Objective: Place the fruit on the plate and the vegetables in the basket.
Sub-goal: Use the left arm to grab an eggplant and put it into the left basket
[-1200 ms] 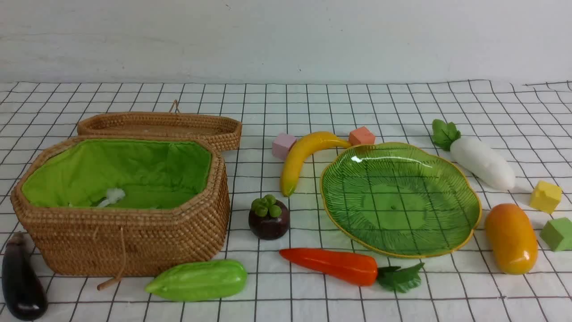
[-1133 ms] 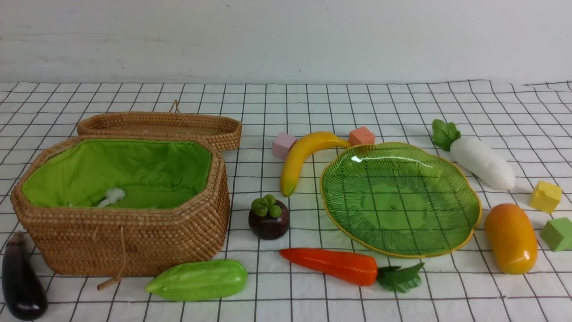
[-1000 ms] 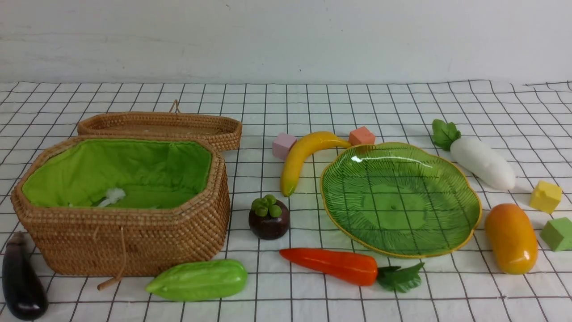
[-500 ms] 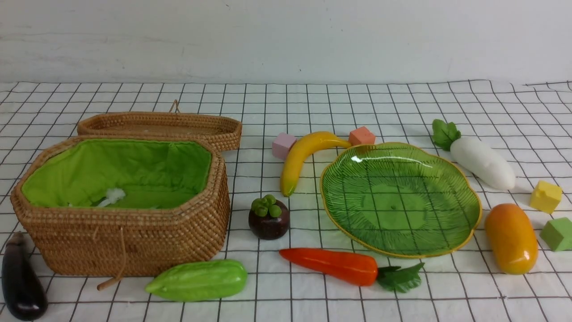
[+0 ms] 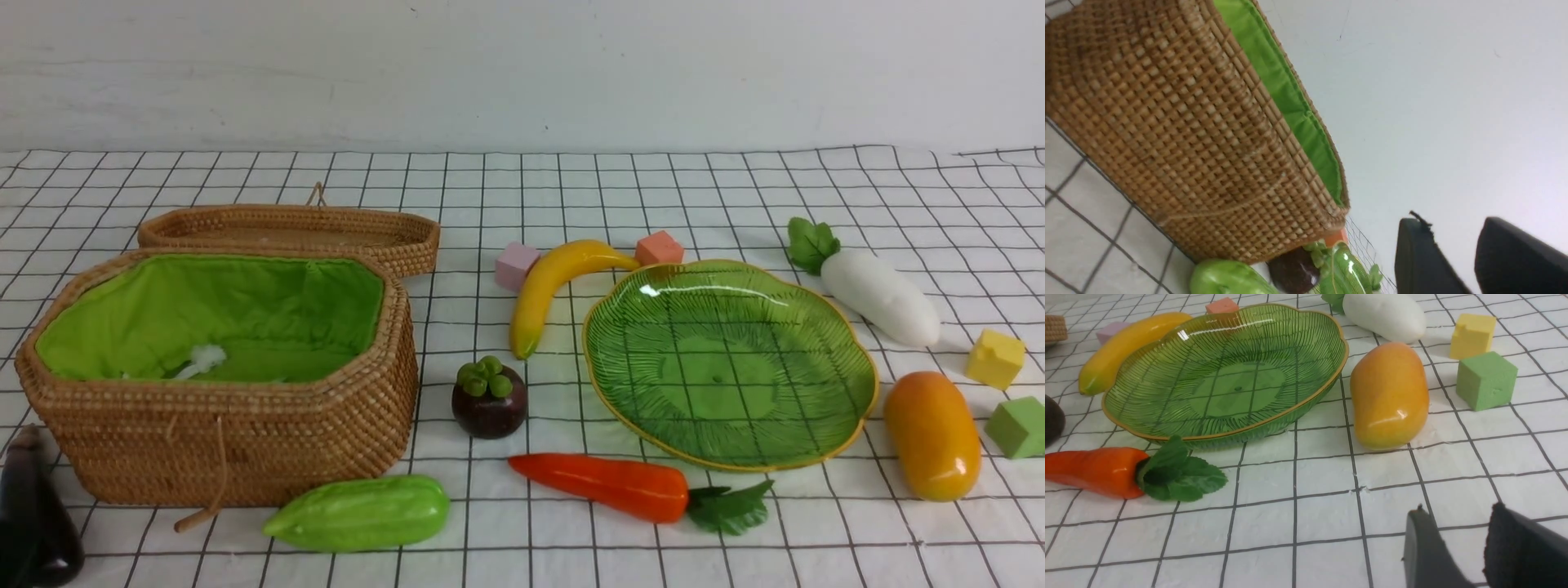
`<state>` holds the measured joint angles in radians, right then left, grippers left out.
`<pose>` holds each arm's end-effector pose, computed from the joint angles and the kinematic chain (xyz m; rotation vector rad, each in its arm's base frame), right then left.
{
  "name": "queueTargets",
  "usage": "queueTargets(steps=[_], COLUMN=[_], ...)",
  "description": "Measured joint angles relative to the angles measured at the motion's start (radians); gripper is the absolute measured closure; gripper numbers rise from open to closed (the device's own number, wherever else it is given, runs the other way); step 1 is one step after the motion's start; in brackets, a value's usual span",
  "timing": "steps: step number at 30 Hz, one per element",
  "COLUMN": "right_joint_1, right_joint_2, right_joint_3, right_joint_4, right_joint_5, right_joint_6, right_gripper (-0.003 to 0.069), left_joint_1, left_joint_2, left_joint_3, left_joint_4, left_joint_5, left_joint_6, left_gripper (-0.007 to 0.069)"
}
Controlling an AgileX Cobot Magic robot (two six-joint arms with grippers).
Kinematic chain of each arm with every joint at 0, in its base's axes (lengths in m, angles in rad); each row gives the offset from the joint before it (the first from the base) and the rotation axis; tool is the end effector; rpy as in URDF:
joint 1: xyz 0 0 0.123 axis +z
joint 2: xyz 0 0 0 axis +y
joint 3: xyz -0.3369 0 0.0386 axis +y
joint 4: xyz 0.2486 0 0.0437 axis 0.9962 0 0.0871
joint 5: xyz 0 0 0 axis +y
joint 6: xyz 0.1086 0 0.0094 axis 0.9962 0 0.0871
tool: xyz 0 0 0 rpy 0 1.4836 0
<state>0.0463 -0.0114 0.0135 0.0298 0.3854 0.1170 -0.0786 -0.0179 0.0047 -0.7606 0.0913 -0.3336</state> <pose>0.0154 0.0019 0.1686 0.0843 1.8715 0.1421 0.0186 -0.0084 0.2062 -0.7396 1.4410 -0.9680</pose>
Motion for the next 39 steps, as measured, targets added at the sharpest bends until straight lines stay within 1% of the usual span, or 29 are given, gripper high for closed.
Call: queueTargets(steps=[1,2,3,4,5,6,7,10,11,13,14,15,18,20,21,22,23,25,26,27,28,29,30,32,34,37,39], right_joint_1=[0.0,0.001,0.002,0.007,0.011,0.013,0.014,0.015,0.015,0.015,0.015,0.017,0.018,0.018,0.018,0.018,0.018,0.018,0.018,0.018,0.018,0.018,0.018,0.027,0.061,0.13,0.192], right_joint_2=[0.0,0.0,0.0,0.0,0.0,0.0,0.0,0.0,0.0,0.0,0.0,0.0,0.0,0.0,0.0,0.0,0.0,0.0,0.0,0.0,0.0,0.0,0.0,0.0,0.014,0.101,0.216], right_joint_3=[0.0,0.0,0.0,0.0,0.0,0.0,0.0,0.0,0.0,0.0,0.0,0.0,0.0,0.002,0.007,0.008,0.011,0.011,0.011,0.011,0.011,0.011,0.01,-0.011,-0.102,-0.279,-0.456], right_joint_4=[0.0,0.0,0.0,0.0,0.0,0.0,0.0,-0.001,-0.003,-0.016,-0.017,-0.03,-0.049,-0.036,0.009,0.027,0.108,0.213,0.224,0.283,0.324,0.324,0.369,0.401,0.41,0.41,0.41], right_joint_5=[0.0,0.0,0.0,0.0,0.0,0.0,0.0,0.0,0.0,-0.001,-0.001,-0.001,-0.006,-0.021,-0.042,-0.049,-0.078,-0.128,-0.133,-0.174,-0.214,-0.219,-0.25,-0.21,-0.095,0.086,0.271], right_joint_6=[0.0,0.0,0.0,0.0,0.0,0.0,0.0,0.0,-0.001,-0.003,-0.003,-0.004,-0.004,0.026,0.075,0.084,0.157,0.254,0.254,0.308,0.331,0.334,0.346,0.348,0.307,0.178,0.02], right_gripper=[0.0416,0.0416,0.0416,0.0416,0.0416,0.0416,0.0416,0.0416,0.0416,0.0416,0.0416,0.0416,0.0416,0.0416,0.0416,0.0416,0.0416,0.0416,0.0416,0.0416,0.0417,0.0418,0.0432,0.0457,0.0513,0.0587,0.0634], left_joint_1=[0.0,0.0,0.0,0.0,0.0,0.0,0.0,0.0,0.0,0.0,0.0,0.0,0.0,0.0,0.0,0.0,0.0,0.0,0.0,0.0,0.0,0.0,0.0,0.0,0.0,0.0,0.0], left_joint_2=[0.004,0.017,0.021,0.073,0.127,0.169,0.18,0.404,0.415,0.554,0.554,0.632,0.708,0.757,0.781,0.781,0.792,0.793,0.793,0.793,0.793,0.793,0.793,0.793,0.794,0.794,0.794], left_joint_3=[-0.041,-0.072,-0.072,-0.149,-0.203,-0.239,-0.248,-0.401,-0.407,-0.475,-0.48,-0.516,-0.552,-0.585,-0.6,-0.602,-0.614,-0.624,-0.624,-0.631,-0.634,-0.635,-0.642,-0.651,-0.67,-0.704,-0.737], left_joint_4=[-0.002,-0.001,0.0,0.012,0.031,0.043,0.051,0.152,0.16,0.253,0.253,0.309,0.357,0.38,0.39,0.39,0.397,0.406,0.406,0.415,0.424,0.425,0.436,0.446,0.464,0.496,0.532], left_joint_5=[0.062,0.094,0.106,0.211,0.269,0.326,0.337,0.509,0.509,0.578,0.582,0.608,0.634,0.665,0.678,0.68,0.693,0.707,0.709,0.718,0.73,0.731,0.757,0.785,0.827,0.87,0.88], left_joint_6=[0.041,0.07,0.07,0.131,0.162,0.177,0.179,0.206,0.206,0.212,0.212,0.213,0.208,0.202,0.201,0.201,0.201,0.201,0.201,0.201,0.201,0.201,0.201,0.201,0.201,0.184,0.155], left_gripper=[0.0483,0.0507,0.0515,0.0592,0.0627,0.0638,0.0638,0.0637,0.0637,0.0637,0.0637,0.0637,0.0637,0.0637,0.0637,0.0637,0.0637,0.0637,0.0637,0.0637,0.0637,0.0637,0.0637,0.0637,0.0637,0.0637,0.0637])
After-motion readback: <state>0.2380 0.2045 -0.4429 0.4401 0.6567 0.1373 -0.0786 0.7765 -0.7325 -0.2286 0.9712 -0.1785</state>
